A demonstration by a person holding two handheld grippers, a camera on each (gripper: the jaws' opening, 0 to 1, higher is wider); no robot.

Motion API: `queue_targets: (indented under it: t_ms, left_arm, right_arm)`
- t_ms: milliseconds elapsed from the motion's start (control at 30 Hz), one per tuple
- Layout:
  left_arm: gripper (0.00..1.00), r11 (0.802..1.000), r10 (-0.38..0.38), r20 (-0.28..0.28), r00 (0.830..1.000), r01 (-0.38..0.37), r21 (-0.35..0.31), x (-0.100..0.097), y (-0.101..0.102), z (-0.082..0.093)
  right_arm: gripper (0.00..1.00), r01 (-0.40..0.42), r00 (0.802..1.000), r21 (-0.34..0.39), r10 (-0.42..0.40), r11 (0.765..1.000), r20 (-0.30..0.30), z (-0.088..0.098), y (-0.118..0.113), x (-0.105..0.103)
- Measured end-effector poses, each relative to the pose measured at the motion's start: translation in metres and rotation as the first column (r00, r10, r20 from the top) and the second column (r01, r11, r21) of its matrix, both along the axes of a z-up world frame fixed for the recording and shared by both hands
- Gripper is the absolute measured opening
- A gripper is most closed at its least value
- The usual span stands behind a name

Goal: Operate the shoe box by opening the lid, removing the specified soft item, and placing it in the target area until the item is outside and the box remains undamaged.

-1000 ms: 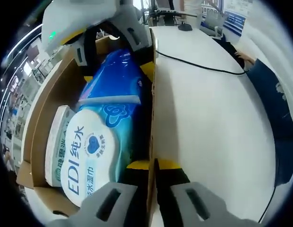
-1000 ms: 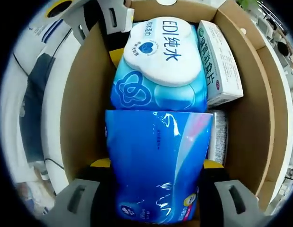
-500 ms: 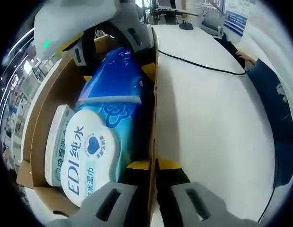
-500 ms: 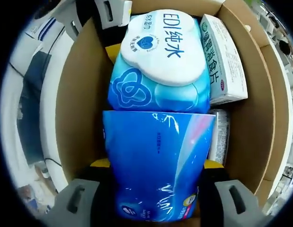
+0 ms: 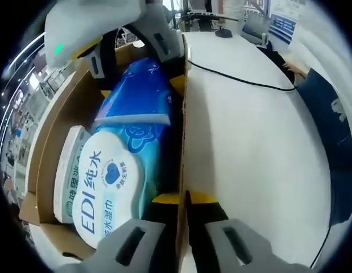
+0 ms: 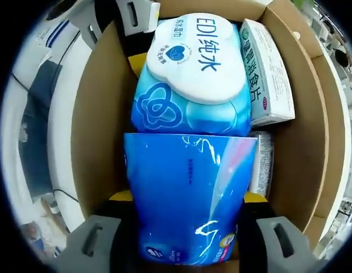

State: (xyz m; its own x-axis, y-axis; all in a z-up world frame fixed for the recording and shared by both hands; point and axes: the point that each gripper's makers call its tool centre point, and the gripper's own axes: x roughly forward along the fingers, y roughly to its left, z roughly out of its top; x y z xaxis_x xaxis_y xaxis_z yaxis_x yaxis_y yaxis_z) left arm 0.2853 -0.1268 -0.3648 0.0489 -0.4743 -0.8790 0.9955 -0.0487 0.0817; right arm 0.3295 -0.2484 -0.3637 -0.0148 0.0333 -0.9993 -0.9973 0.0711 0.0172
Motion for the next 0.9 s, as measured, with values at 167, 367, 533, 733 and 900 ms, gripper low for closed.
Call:
queue_targets:
  t_ms: [167,367,533,733,900]
  left_arm:
    - [0.01,1.0,0.0,-0.001,1.0,0.0,0.0,0.0,0.0,0.0]
    - [0.01,1.0,-0.002,0.004,1.0,0.002,-0.001,0.001,-0.001,0.0]
    - [0.01,1.0,-0.002,0.007,1.0,0.002,0.0,0.001,-0.002,0.0]
    - [0.01,1.0,-0.005,0.004,1.0,0.005,0.0,0.001,-0.002,0.001]
    - [0.01,1.0,-0.01,0.003,1.0,0.01,0.001,0.0,-0.002,0.0]
  right_arm:
    - [0.67,-0.006,1.0,0.015,0.006,1.0,0.008,0.002,0.0,0.001]
    - [0.66,-0.01,1.0,0.031,0.01,0.999,0.022,0.008,-0.001,0.001]
    - [0.66,-0.009,1.0,0.044,0.008,0.999,0.015,0.012,-0.001,0.001]
    - [0.66,-0.004,1.0,0.052,0.003,0.999,0.007,0.016,-0.002,-0.002]
    - [0.65,0.002,1.0,0.055,-0.003,0.998,0.008,0.018,-0.001,-0.005]
